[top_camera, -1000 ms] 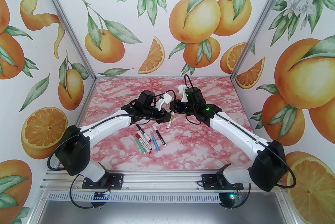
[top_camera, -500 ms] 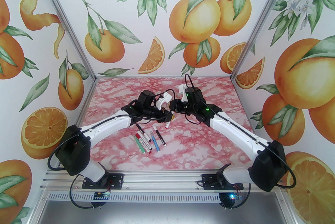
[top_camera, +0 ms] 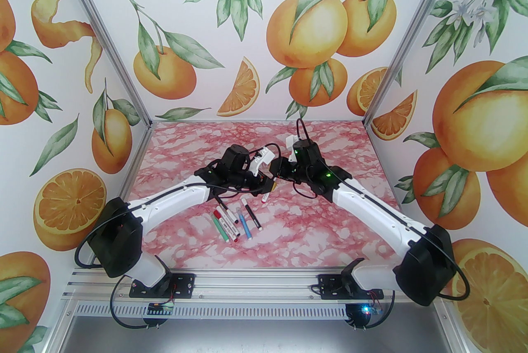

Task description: Open the pen caps

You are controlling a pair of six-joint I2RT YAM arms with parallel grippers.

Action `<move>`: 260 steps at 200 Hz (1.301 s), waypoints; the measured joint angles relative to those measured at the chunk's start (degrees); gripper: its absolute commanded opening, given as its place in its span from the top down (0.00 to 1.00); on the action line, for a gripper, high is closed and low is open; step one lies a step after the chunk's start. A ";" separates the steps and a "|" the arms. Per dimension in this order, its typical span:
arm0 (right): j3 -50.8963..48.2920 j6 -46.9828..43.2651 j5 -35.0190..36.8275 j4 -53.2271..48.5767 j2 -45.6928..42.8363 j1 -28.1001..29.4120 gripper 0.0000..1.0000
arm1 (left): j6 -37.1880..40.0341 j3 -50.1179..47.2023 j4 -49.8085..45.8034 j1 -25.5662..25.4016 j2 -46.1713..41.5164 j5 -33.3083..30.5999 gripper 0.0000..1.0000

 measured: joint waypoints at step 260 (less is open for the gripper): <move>3.02 -3.63 -4.26 1.11 -2.75 -1.07 0.88 | 1.60 -0.26 3.63 3.69 -2.99 9.31 0.96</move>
